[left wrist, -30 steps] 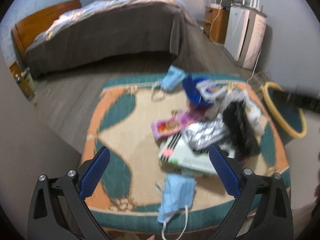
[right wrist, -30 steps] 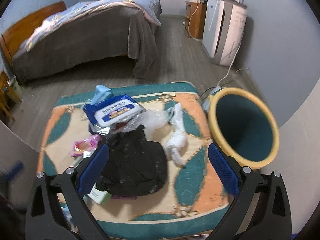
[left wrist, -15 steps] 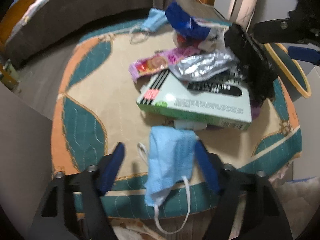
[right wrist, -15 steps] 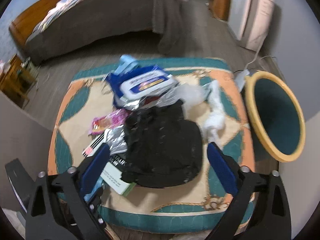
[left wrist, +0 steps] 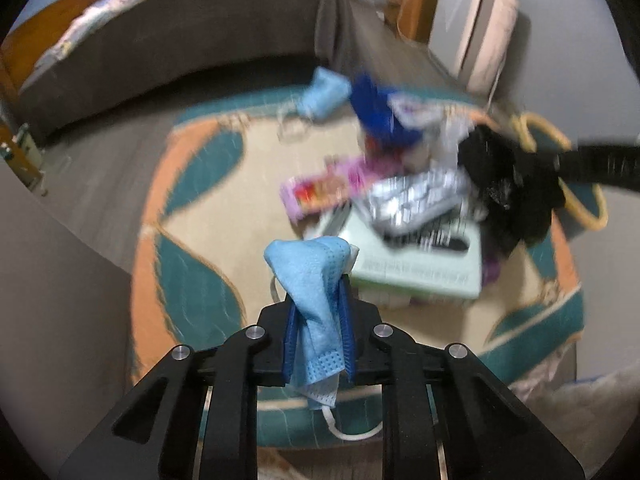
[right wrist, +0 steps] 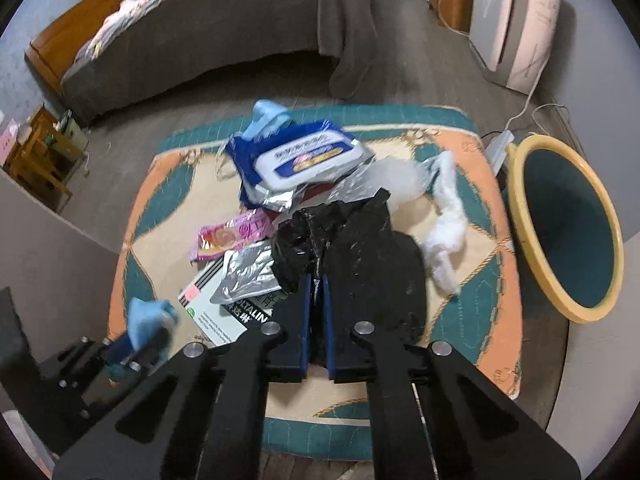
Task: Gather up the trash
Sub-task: 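Grasp the blue face mask with left gripper while right grasps black plastic bag, then carry the black bag into the bin and open the right gripper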
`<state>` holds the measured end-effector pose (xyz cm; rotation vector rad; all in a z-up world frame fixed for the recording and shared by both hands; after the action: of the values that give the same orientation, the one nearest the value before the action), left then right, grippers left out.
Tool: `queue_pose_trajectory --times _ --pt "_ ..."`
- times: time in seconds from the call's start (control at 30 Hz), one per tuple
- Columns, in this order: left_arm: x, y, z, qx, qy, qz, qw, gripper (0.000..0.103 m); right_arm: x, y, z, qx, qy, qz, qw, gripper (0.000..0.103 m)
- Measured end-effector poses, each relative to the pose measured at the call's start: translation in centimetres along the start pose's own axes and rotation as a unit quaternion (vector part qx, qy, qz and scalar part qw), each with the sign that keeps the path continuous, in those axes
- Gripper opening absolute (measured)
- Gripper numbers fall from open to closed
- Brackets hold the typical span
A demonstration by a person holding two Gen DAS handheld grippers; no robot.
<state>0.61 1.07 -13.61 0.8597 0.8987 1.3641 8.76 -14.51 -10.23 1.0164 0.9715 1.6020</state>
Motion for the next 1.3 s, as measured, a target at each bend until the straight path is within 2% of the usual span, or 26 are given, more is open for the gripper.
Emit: queue_pose_trajectory --times 0.2,0.3,0.5,0.57,0.9,1.07,1.3 --pt "-0.4 3.9 2.4 -0.06 -0.005 -0.006 0.9982 0.02 -1.5 4.4 1.3 -0.046 -0.009 0.01 0.999 0.004" --pt "-1.3 5.9 4.0 -0.087 -0.015 -0.007 0.996 0.02 -2.7 6.6 2.2 -0.064 -0.025 0.036 0.997 0.004" --pt "-3.6 7.8 7.5 -0.11 -0.032 -0.024 0.9931 0.02 -5.7 9.9 4.1 -0.119 -0.03 0.022 0.992 0.004" --pt "-4.6 8.1 8.9 -0.116 -0.041 -0.028 0.9921 0.02 -7.2 10.2 4.7 -0.125 -0.038 0.018 0.991 0.004" --pt "-11.8 5.7 15.0 -0.119 -0.1 -0.04 0.987 0.02 -17.3 10.8 6.7 -0.149 -0.104 0.015 0.983 0.004" --pt "-16.3 3.3 16.9 -0.108 -0.119 -0.07 0.9845 0.02 -23.3 9.2 6.8 -0.139 -0.154 0.005 0.978 0.004" --pt "-24.7 0.5 18.3 -0.096 -0.17 -0.112 0.9743 0.02 -29.6 7.1 5.3 -0.116 -0.204 -0.022 0.972 0.004"
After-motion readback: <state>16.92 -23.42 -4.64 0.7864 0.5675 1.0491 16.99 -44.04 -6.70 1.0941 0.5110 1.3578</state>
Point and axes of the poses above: each gripper's, at about its wrist camera, not at the fingertips, and y roughly against the way its jaws point, x to its left, z to its top, the point moved 3 cm from there along -y, roughly the way its jaws point, and after that the axes turned 8 degrees about x, right-handed, at the moved point
